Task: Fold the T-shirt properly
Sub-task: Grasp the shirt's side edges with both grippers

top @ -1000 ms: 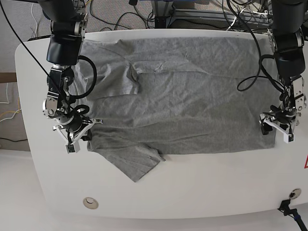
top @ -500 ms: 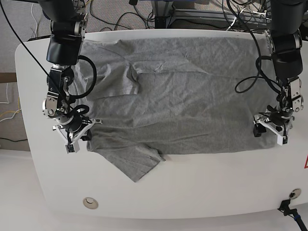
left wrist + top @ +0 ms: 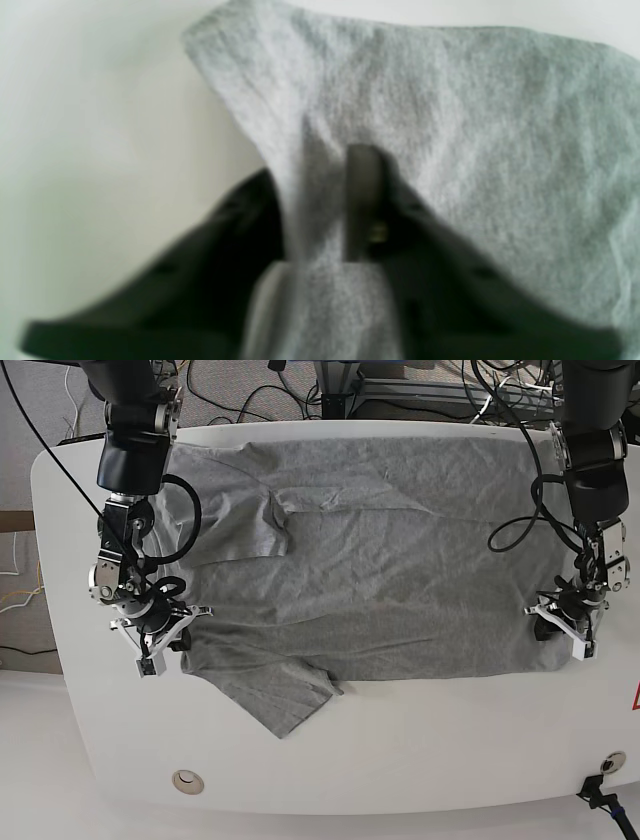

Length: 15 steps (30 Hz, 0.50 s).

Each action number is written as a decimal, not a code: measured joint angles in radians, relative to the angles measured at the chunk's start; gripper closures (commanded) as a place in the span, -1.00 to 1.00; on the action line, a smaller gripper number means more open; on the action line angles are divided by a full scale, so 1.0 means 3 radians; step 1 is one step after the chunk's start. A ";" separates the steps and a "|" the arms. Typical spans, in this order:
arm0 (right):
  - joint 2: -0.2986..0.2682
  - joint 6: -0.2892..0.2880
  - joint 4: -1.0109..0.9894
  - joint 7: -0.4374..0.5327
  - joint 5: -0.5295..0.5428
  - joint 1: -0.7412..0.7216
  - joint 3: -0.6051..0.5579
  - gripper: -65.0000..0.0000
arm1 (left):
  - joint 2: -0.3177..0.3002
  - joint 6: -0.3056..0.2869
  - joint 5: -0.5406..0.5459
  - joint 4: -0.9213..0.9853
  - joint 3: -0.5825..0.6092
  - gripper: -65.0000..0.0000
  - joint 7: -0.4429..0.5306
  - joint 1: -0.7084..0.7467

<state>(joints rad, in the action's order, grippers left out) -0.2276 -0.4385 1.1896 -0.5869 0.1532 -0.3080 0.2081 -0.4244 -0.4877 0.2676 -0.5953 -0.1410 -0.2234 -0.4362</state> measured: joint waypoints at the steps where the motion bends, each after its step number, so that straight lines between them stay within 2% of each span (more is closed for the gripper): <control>1: 0.0001 0.0000 0.0000 -0.0003 0.0001 0.0018 0.0000 1.00 | 0.0000 0.0000 -0.0003 0.0000 0.0000 1.00 0.0001 0.0003; 8: 0.0000 0.0000 0.0000 -0.0001 0.0000 0.0034 0.0001 1.00 | 0.0008 0.0000 -0.0019 -0.0200 -0.0004 1.00 -0.0069 0.0015; 15: -0.0018 0.0000 0.0013 -0.0004 -0.0003 0.0029 0.0000 1.00 | -0.0003 -0.0022 -0.0031 -0.0910 -0.0254 1.00 -0.0076 0.0359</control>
<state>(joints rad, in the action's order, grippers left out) -0.2329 -0.4385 1.1934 -0.5880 0.1524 -0.2993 0.2081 -0.4252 -0.4942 0.2584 -0.8684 -0.2173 -0.2462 -0.3286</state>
